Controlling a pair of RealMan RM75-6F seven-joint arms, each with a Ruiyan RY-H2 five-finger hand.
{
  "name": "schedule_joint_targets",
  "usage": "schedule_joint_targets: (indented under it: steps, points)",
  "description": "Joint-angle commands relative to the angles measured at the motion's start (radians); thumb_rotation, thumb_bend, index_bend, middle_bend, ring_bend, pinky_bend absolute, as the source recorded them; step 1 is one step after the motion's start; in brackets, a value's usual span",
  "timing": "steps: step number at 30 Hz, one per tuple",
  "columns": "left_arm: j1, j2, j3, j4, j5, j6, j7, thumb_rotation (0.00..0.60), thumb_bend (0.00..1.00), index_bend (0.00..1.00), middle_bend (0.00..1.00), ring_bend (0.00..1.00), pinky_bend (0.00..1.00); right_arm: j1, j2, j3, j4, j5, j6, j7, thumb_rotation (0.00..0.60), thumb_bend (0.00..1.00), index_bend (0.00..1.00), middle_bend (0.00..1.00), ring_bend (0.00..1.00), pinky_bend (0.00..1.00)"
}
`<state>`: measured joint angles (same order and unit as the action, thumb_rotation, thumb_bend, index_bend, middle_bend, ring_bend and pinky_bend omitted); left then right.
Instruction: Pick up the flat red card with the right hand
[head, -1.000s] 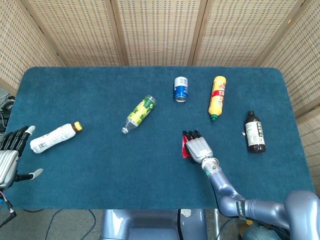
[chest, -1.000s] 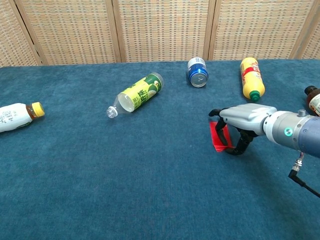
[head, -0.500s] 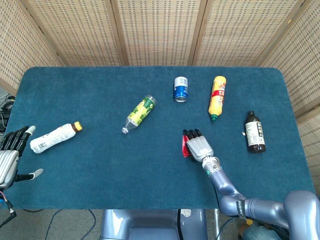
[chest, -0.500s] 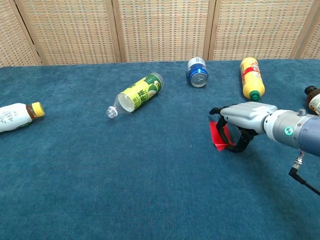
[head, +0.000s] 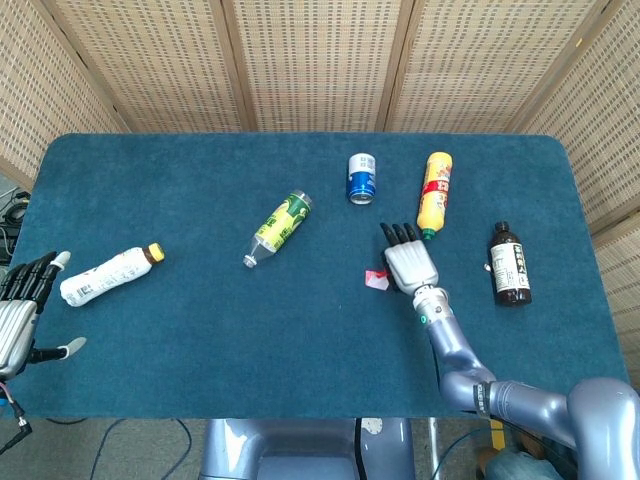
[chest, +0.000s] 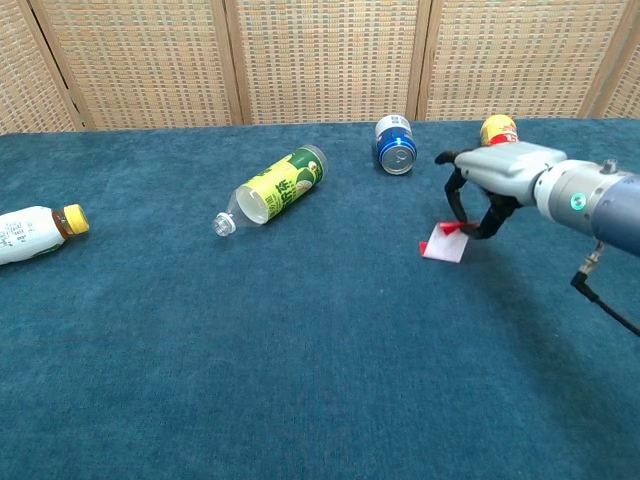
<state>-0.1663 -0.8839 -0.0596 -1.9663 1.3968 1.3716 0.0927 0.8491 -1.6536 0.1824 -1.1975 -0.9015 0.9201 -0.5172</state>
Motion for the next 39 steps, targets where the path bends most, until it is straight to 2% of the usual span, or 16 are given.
schedule_joint_targets:
  steps: [1,3,8,16,19,22,29,34,39]
  points:
    - [-0.001,0.001,0.0,0.001,0.0,-0.003,-0.002,0.6,0.0,0.0,0.0,0.0,0.0,0.015,0.001,0.051,0.075,-0.033,0.03,0.046,0.6,0.7,0.82,0.01,0.0,0.0]
    - [-0.002,0.002,0.0,0.001,0.001,-0.004,-0.006,0.6,0.0,0.0,0.0,0.0,0.0,0.014,0.019,0.08,0.083,-0.04,0.052,0.072,0.6,0.7,0.82,0.01,0.0,0.0]
    - [-0.002,0.005,0.0,0.001,0.003,-0.004,-0.014,0.6,0.0,0.0,0.0,0.0,0.0,-0.003,0.074,0.099,0.016,-0.074,0.069,0.126,0.6,0.7,0.82,0.02,0.0,0.0]
    - [0.001,0.011,0.002,-0.004,0.017,0.001,-0.024,0.6,0.0,0.0,0.0,0.0,0.0,-0.043,0.197,0.128,-0.226,-0.137,0.018,0.329,0.6,0.69,0.83,0.02,0.0,0.0]
    - [0.0,0.013,0.004,-0.003,0.023,-0.002,-0.031,0.6,0.0,0.0,0.0,0.0,0.0,-0.052,0.256,0.132,-0.355,-0.173,-0.023,0.408,0.6,0.69,0.83,0.02,0.0,0.0]
    - [-0.001,0.016,0.005,-0.002,0.027,-0.004,-0.04,0.6,0.0,0.0,0.0,0.0,0.0,-0.046,0.288,0.129,-0.431,-0.187,-0.062,0.438,0.6,0.69,0.83,0.03,0.0,0.0]
    - [0.005,0.03,0.005,-0.003,0.038,0.007,-0.068,0.6,0.0,0.0,0.0,0.0,0.0,-0.008,0.261,0.122,-0.555,-0.137,-0.148,0.486,0.6,0.68,0.83,0.06,0.0,0.0]
    - [0.007,0.034,0.011,-0.002,0.048,0.005,-0.076,0.6,0.0,0.0,0.0,0.0,0.0,0.023,0.208,0.119,-0.584,-0.057,-0.198,0.526,0.6,0.68,0.83,0.06,0.0,0.0]
    - [0.01,0.038,0.01,-0.002,0.048,0.009,-0.085,0.6,0.0,0.0,0.0,0.0,0.0,0.044,0.175,0.104,-0.584,-0.042,-0.202,0.517,0.6,0.68,0.83,0.06,0.0,0.0]
